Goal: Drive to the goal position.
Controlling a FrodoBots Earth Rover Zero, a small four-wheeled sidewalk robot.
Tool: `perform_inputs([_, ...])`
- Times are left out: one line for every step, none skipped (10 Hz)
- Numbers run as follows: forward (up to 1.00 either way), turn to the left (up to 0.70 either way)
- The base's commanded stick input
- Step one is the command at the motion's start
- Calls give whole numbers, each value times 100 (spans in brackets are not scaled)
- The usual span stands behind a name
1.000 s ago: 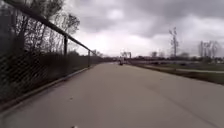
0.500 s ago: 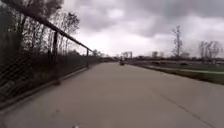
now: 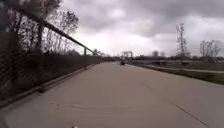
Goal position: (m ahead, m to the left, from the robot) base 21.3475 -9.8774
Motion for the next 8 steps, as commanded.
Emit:
perform_inputs([100,-5])
perform_inputs([100,-11])
perform_inputs([100,-17])
perform_inputs([100,-23])
perform_inputs([100,-29])
perform_inputs([100,-15])
perform_inputs([100,0])
perform_inputs([100,0])
